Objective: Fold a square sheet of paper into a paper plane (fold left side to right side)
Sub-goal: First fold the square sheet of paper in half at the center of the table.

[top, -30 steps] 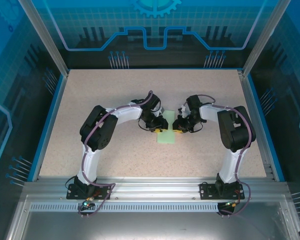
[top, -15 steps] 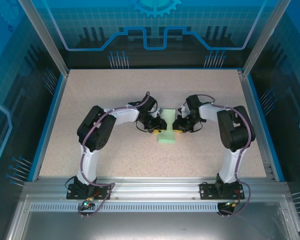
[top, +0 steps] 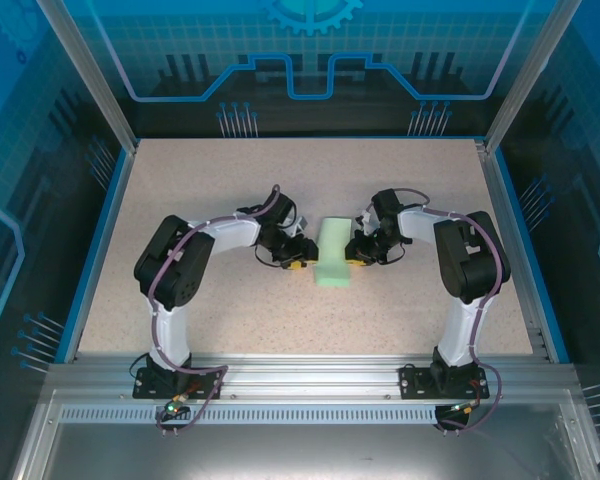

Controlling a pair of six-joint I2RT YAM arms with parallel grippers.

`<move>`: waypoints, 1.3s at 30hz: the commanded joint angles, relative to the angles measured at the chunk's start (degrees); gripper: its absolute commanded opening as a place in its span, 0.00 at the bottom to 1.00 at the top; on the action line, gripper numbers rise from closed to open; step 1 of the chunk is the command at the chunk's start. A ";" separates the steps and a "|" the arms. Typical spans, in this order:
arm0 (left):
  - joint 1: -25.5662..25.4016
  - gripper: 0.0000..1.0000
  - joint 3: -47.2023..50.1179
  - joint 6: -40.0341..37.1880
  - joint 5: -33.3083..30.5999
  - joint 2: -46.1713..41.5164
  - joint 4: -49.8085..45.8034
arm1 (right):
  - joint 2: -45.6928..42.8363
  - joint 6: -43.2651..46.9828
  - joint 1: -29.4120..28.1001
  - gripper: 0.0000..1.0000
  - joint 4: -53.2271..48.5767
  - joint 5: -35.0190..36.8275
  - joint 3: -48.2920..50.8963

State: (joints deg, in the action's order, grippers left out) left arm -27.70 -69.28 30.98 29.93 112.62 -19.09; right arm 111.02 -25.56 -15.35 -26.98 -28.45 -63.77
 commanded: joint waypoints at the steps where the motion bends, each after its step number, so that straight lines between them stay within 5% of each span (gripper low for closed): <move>1: 0.10 0.44 -1.76 -0.07 3.95 -2.13 0.48 | 3.93 0.53 -1.32 0.15 -3.81 6.72 1.43; 10: -2.08 0.41 -12.07 -0.30 6.45 7.96 -0.56 | 4.19 0.43 -1.49 0.15 -3.96 6.92 1.33; 18: -2.07 0.41 -15.15 -2.15 2.59 12.08 -4.43 | 4.51 0.60 -1.54 0.15 -4.61 7.53 1.01; 39: 1.87 0.48 -6.55 -3.21 1.85 3.16 -3.11 | 4.51 1.22 -1.71 0.15 -5.56 8.23 0.50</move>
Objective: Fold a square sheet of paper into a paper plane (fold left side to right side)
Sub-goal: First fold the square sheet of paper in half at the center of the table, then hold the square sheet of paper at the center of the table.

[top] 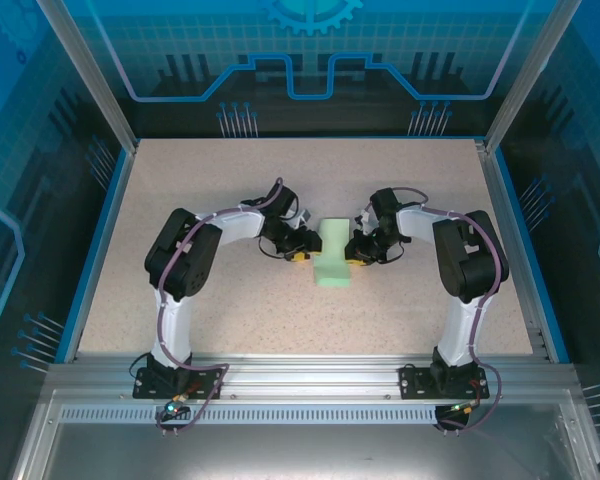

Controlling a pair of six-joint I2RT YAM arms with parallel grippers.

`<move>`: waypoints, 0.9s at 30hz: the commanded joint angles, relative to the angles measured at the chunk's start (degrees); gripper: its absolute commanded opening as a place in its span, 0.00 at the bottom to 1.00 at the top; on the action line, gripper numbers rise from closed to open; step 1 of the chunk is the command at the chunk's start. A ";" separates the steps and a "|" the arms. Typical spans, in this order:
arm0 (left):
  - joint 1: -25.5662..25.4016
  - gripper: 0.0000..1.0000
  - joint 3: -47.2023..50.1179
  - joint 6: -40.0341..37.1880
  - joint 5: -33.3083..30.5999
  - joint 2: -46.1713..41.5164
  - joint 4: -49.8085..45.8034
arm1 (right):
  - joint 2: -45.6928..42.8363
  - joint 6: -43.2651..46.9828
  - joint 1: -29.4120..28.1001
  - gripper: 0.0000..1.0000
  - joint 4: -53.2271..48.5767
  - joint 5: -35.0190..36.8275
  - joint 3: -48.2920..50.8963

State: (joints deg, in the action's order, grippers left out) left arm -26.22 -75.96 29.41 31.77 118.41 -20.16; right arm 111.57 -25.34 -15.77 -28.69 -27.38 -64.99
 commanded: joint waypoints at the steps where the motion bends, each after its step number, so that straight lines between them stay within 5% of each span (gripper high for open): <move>1: 0.30 0.48 -0.24 -1.64 0.97 -2.83 -1.49 | 3.92 1.04 -1.31 0.15 -3.83 7.18 1.71; 17: -2.13 0.44 -13.33 -2.56 4.14 7.87 -3.88 | 3.58 1.13 -1.54 0.15 -4.23 6.73 1.25; 27: -2.55 0.42 -11.92 -2.69 1.90 10.10 -4.12 | -0.83 1.74 -0.94 0.15 -0.73 2.53 2.37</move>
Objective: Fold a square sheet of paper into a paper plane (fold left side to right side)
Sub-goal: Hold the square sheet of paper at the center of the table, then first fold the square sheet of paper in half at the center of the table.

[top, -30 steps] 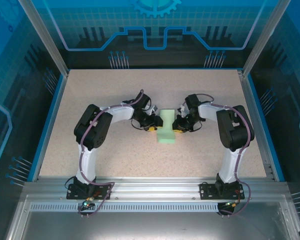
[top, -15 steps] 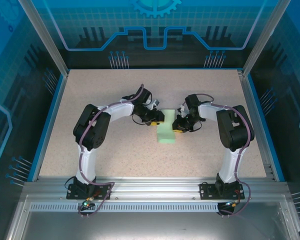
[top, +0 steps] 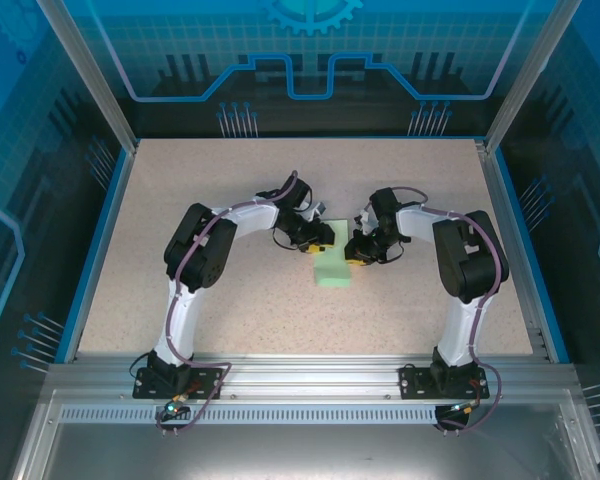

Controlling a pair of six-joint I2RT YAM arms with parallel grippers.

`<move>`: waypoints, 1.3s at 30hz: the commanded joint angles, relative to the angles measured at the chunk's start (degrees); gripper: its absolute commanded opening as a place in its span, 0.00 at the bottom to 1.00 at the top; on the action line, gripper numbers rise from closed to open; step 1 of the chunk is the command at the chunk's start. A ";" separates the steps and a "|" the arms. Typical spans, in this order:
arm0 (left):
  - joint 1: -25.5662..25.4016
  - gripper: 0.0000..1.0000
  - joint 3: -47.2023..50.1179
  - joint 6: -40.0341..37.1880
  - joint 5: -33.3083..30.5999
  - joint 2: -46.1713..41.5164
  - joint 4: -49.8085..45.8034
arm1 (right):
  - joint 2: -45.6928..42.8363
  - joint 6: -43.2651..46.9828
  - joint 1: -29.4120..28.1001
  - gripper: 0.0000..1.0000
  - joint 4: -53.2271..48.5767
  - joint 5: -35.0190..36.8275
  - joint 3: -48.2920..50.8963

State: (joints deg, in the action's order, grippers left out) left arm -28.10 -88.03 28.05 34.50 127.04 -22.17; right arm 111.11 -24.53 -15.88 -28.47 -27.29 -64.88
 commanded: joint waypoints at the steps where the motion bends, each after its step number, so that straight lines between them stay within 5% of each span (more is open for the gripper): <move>1: -0.85 0.42 0.58 -1.29 -0.89 1.48 -1.95 | -1.36 0.94 -0.74 0.15 -0.60 1.69 2.38; 15: -1.41 0.42 2.51 -0.98 -2.33 1.21 -1.72 | -1.61 -1.99 -2.66 0.15 3.06 -4.22 1.51; 39: 0.04 0.49 -6.59 -1.33 -0.85 4.11 -3.77 | 5.36 1.14 -3.32 0.14 -6.79 6.90 0.31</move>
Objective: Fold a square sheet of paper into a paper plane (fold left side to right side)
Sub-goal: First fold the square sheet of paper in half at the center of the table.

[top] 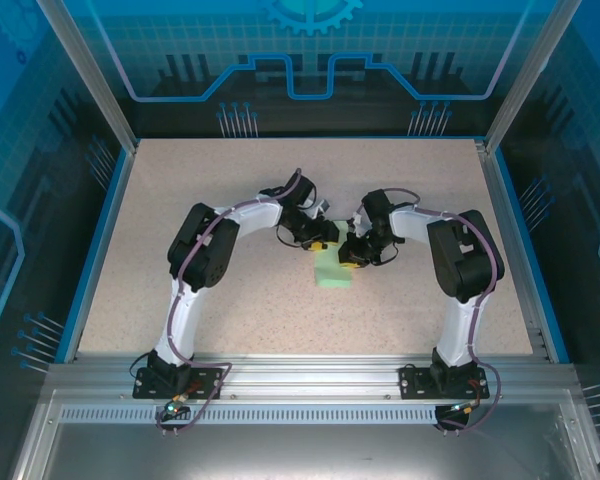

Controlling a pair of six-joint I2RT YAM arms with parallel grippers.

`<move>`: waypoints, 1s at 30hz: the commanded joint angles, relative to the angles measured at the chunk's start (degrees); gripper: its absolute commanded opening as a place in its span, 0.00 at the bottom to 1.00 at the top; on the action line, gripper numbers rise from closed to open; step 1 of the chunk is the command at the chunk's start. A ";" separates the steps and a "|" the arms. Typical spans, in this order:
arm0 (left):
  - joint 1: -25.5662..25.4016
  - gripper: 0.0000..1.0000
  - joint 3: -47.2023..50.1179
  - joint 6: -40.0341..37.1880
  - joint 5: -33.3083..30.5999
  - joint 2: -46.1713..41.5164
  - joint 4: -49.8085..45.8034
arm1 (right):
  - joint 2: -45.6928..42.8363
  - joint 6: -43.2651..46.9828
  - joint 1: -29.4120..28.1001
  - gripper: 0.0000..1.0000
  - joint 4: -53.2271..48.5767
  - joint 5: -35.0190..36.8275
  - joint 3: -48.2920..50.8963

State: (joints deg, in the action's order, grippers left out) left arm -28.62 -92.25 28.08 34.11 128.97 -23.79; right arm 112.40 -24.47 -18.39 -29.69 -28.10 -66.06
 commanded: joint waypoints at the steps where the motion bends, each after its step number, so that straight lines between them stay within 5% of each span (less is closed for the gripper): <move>1: 0.80 0.49 -2.75 -1.35 -0.44 2.53 -2.14 | 4.09 1.20 -0.84 0.14 -5.77 8.09 1.36; 18: 5.09 0.50 -3.62 -1.62 -1.95 4.69 -1.26 | 3.66 2.06 -1.08 0.14 -7.38 9.64 1.11; 30: 7.14 0.53 -17.48 -0.73 -3.66 11.83 -6.23 | 3.25 2.24 -1.08 0.14 -7.44 9.62 0.94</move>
State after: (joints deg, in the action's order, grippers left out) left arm -24.16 -106.10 28.38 36.10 136.97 -31.66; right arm 112.75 -23.18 -18.76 -31.53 -26.98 -67.13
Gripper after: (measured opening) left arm 0.522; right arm 0.140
